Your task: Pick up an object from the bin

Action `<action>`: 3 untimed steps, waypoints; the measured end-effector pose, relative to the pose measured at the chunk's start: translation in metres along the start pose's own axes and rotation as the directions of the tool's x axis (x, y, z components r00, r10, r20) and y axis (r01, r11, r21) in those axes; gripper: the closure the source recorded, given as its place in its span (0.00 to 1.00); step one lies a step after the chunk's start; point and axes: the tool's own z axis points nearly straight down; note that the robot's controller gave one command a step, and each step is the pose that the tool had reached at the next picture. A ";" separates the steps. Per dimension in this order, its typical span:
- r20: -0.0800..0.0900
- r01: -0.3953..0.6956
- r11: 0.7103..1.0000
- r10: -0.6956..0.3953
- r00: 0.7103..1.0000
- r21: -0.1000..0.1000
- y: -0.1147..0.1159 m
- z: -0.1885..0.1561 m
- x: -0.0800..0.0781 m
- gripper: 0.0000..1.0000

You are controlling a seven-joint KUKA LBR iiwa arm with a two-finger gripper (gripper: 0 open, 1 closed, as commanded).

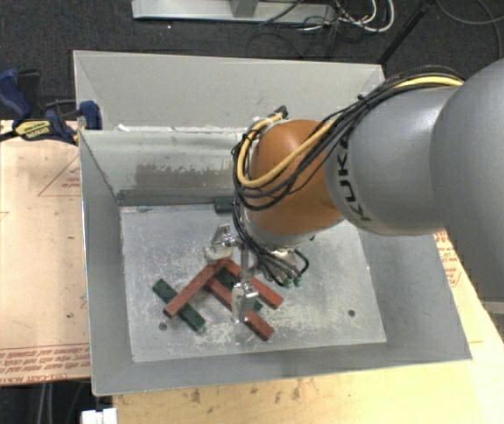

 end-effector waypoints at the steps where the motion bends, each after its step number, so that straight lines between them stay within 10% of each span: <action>1: -0.005 0.014 1.000 -0.014 1.000 0.002 -0.004 0.013 -0.003 1.00; 3: -0.010 -0.008 1.000 0.008 1.000 0.001 -0.009 -0.009 0.006 1.00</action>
Offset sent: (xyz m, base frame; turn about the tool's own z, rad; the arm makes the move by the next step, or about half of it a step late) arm 0.0000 0.0000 0.0000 0.0000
